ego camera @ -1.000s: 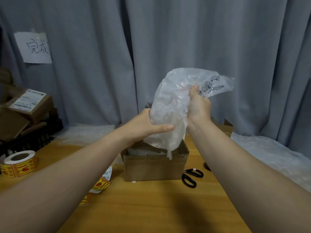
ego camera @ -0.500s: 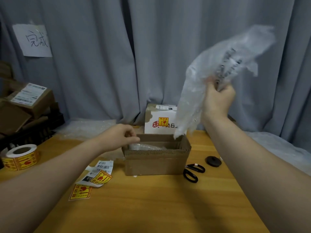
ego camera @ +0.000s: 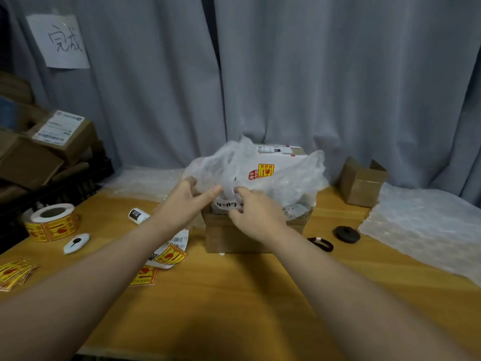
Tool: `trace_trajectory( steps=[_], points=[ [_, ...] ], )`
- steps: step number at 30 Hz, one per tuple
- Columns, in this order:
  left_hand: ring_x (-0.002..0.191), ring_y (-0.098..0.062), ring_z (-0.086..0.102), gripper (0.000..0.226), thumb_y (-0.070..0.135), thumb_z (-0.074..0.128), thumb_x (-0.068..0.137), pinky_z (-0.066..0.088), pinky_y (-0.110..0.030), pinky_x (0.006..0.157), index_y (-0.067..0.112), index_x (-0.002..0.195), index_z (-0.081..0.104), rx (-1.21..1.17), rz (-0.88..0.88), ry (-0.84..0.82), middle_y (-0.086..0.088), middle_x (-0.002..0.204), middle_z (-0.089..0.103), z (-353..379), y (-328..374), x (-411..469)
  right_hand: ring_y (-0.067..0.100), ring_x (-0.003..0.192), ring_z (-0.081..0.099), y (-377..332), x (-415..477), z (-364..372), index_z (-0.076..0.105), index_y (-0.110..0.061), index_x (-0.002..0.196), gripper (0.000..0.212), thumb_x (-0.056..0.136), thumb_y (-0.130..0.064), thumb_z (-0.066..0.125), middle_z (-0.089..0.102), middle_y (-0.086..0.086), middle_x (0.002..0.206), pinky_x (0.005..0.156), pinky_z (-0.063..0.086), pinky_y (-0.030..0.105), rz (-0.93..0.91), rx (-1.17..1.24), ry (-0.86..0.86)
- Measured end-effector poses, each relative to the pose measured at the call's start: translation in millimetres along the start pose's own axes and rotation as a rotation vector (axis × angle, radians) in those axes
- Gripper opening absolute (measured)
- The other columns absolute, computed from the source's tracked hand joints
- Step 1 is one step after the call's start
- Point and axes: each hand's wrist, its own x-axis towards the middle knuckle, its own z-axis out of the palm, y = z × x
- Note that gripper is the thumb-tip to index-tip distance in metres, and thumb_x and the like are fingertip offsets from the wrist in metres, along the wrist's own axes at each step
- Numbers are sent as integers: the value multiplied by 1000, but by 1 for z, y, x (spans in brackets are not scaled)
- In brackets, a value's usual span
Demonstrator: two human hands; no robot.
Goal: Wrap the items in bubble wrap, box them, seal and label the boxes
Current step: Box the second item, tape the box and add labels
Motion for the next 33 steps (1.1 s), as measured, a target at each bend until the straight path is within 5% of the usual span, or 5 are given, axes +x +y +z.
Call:
trace_trajectory(
  steps=[6, 10, 15, 21, 33],
  points=[
    [106, -14, 56, 36, 1, 46, 92, 38, -16, 85, 15, 121, 61, 529, 220, -178, 1, 118, 61, 13, 13, 22, 26, 85, 56, 17, 3, -20, 59, -16, 86, 31, 93, -43, 46, 61, 4, 86, 67, 37, 32, -33, 333, -6],
    [109, -19, 54, 36, 2, 43, 92, 35, -17, 82, 14, 120, 62, 792, 115, -390, 2, 115, 59, 15, 15, 27, 28, 129, 33, 58, 5, -43, 50, -23, 127, 45, 84, -34, 53, 41, 8, 138, 107, 18, 43, 253, -73, 428],
    [82, -19, 52, 18, 11, 41, 94, 39, -26, 65, 12, 84, 55, 812, 3, -541, 2, 80, 53, 21, 13, 26, 31, 128, 40, 85, 3, -52, 26, -26, 145, 71, 85, -34, 64, 30, 12, 148, 97, 36, 36, 431, 301, 215],
    [108, -12, 39, 24, 25, 44, 93, 34, -25, 86, 14, 114, 45, 578, 37, -402, 4, 114, 38, 25, 11, 28, 14, 101, 52, 68, -1, -46, 57, -30, 105, 24, 86, -14, 58, 58, -5, 114, 82, 41, 28, -111, 242, 55],
    [137, -21, 33, 45, 33, 32, 102, 26, -30, 107, 35, 146, 27, 816, -108, -713, -4, 152, 31, 45, 16, 48, 24, 95, 56, 66, 8, -22, 45, -26, 131, 39, 98, -10, 34, 58, 10, 118, 74, 47, 31, 43, 120, -339]
  ],
)
